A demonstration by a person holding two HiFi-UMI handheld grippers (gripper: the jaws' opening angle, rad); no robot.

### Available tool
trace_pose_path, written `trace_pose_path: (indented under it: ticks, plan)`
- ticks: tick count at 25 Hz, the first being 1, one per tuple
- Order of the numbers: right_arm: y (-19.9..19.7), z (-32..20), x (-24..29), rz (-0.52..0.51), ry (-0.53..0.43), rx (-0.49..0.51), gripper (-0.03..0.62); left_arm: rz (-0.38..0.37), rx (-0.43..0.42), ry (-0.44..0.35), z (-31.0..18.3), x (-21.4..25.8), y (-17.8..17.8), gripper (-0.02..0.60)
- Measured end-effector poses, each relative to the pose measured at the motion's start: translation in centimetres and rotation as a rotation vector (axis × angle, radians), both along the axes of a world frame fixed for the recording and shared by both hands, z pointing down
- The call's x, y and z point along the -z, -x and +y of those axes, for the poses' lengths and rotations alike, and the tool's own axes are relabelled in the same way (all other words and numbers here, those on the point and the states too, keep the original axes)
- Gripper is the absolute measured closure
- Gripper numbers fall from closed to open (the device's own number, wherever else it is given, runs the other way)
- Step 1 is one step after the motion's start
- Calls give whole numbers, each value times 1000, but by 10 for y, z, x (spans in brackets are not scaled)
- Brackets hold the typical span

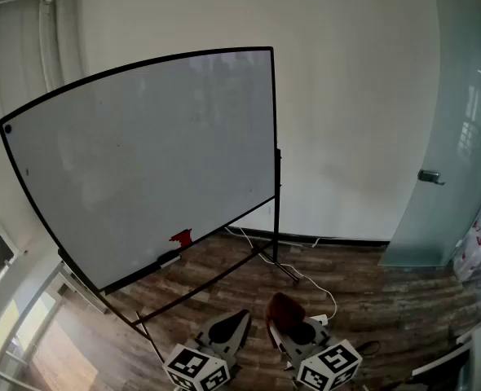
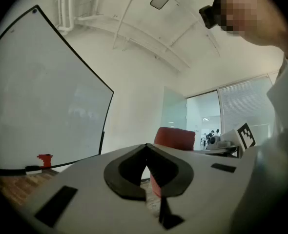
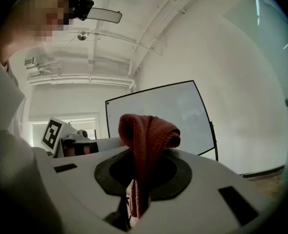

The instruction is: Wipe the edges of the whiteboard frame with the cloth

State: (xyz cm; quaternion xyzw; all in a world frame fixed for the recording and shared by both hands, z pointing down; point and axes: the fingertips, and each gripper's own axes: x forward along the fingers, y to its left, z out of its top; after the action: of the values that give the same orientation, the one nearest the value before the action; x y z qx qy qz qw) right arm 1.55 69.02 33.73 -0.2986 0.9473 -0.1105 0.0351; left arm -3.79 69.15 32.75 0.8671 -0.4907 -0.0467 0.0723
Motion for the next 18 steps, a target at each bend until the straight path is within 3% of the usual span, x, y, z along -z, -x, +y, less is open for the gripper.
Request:
trace_pose_path:
  ticks: [11,18]
  plan:
    - [-3,-8,0,-23,13,38,539,-12,9,7,-9,-2,0,574]
    - [-24,-21,13,-32,-26,15,539,-21,22,-4,-16,4,-6,573]
